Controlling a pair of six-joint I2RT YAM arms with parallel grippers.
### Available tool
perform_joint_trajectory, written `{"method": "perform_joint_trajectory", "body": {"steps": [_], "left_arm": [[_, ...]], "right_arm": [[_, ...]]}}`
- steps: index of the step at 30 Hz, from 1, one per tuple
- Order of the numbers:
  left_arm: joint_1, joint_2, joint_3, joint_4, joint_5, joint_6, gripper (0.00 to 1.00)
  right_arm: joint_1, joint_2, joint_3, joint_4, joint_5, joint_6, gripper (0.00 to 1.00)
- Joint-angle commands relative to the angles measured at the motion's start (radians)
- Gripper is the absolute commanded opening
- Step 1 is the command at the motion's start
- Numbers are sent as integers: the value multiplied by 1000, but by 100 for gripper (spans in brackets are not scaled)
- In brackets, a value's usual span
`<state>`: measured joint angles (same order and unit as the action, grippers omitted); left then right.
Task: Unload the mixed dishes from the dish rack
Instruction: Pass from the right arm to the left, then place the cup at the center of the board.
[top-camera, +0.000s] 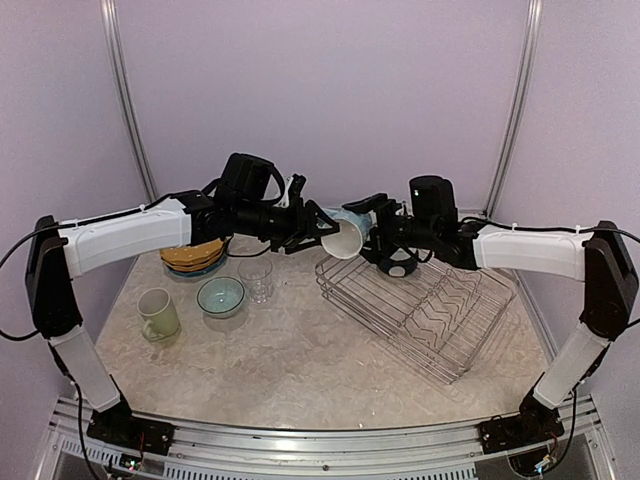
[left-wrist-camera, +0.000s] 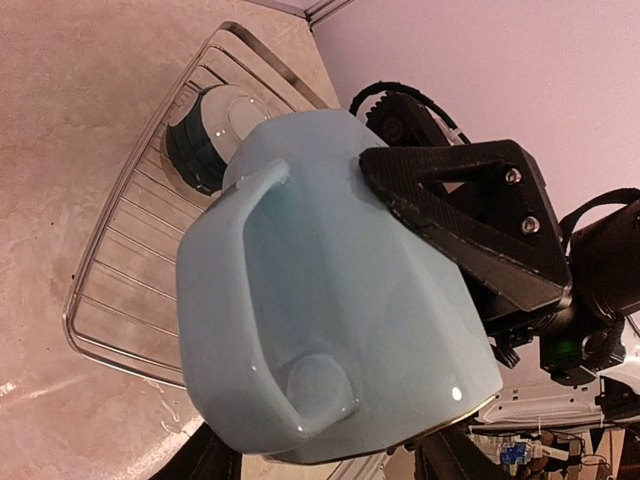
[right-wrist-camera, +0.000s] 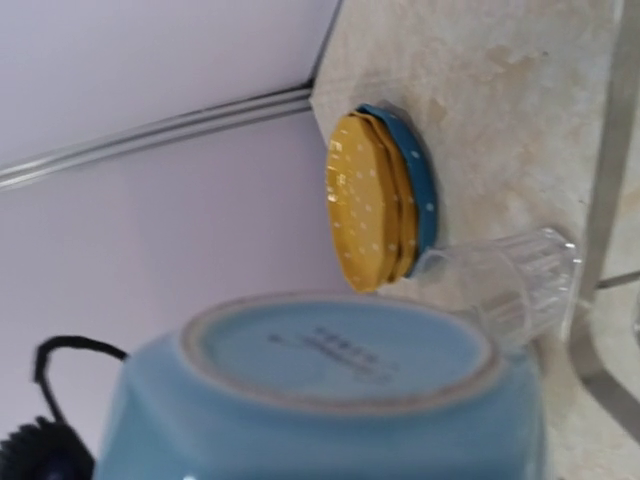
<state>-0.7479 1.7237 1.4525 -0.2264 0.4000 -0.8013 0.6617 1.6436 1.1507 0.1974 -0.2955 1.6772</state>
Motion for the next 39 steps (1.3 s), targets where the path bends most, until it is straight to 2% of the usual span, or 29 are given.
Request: {"method": "perform_joint_trajectory", "body": {"steps": [1, 6, 9, 11, 13, 20, 22, 25, 31, 35, 39], "left_arm": [[-10, 34, 25, 10, -82, -23, 49], [-24, 29, 23, 9, -135, -11, 37], [-28, 10, 17, -11, -193, 11, 22], [-30, -14, 7, -37, -260, 35, 8], [-27, -51, -5, -66, -307, 47, 0], [-33, -179, -48, -191, -359, 84, 0], [-38, -234, -64, -245, -379, 83, 0], [-45, -287, -80, -348, -397, 66, 0], [-74, -371, -111, -575, -370, -16, 0], [-113, -383, -136, -691, -379, -73, 0], [-123, -377, -196, -733, -412, -111, 0]], "right_arm": [[44, -35, 30, 146, 25, 50, 14], [69, -24, 34, 169, 42, 66, 15], [79, -22, 44, 154, 33, 38, 22], [82, -33, 35, 121, 39, 6, 29], [83, -56, 6, 112, 52, -30, 40], [72, -132, -98, 86, 78, -236, 87], [68, -156, -86, -19, 122, -372, 99], [42, -176, -23, -229, 198, -575, 100], [-33, -190, 28, -509, 287, -817, 100], [-134, -187, -3, -552, 274, -861, 100], [-233, -168, -44, -480, 207, -850, 100]]}}
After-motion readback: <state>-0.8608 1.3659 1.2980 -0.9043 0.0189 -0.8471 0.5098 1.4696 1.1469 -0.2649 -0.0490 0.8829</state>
